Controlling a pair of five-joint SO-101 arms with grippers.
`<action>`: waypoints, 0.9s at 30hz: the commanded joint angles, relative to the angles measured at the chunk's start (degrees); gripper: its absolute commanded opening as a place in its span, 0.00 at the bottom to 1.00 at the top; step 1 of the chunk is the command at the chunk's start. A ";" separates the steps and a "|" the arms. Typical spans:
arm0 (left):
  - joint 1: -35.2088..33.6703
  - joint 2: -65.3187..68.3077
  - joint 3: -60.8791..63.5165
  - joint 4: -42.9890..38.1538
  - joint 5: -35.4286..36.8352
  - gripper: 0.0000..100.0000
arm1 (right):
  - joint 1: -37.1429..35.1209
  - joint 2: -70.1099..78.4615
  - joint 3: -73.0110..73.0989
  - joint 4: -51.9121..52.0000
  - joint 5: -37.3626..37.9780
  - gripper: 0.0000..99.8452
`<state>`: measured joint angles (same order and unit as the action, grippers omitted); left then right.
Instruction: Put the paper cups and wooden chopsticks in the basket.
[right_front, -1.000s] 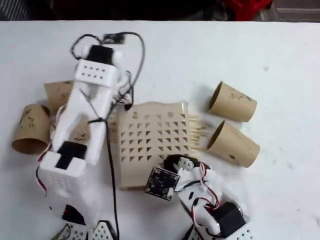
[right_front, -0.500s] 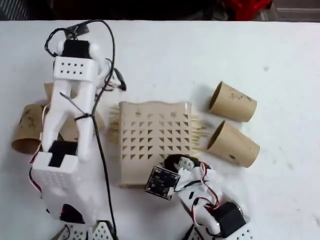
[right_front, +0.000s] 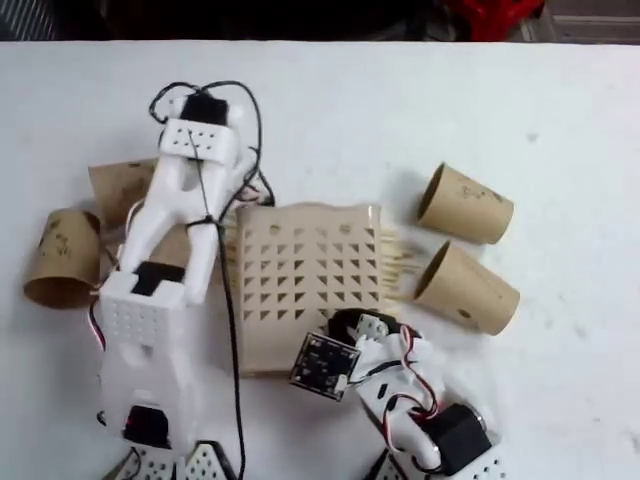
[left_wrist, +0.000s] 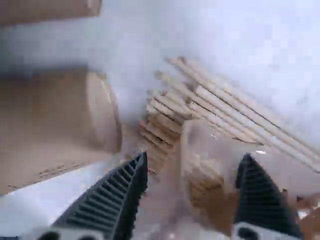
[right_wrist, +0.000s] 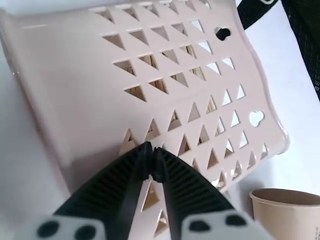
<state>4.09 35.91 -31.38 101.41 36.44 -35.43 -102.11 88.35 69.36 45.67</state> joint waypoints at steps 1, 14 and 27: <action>3.65 -0.57 -1.85 0.97 -5.63 0.15 | 0.57 2.15 2.81 1.36 0.44 0.02; 4.44 -7.78 -1.49 1.14 -7.82 0.02 | 1.63 2.15 2.81 1.27 0.44 0.02; 12.53 -39.25 5.71 1.14 -9.05 0.02 | 11.65 2.42 -3.08 1.63 -2.46 0.05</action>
<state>10.33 9.45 -26.64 101.93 29.32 -27.52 -102.11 85.63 69.71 45.41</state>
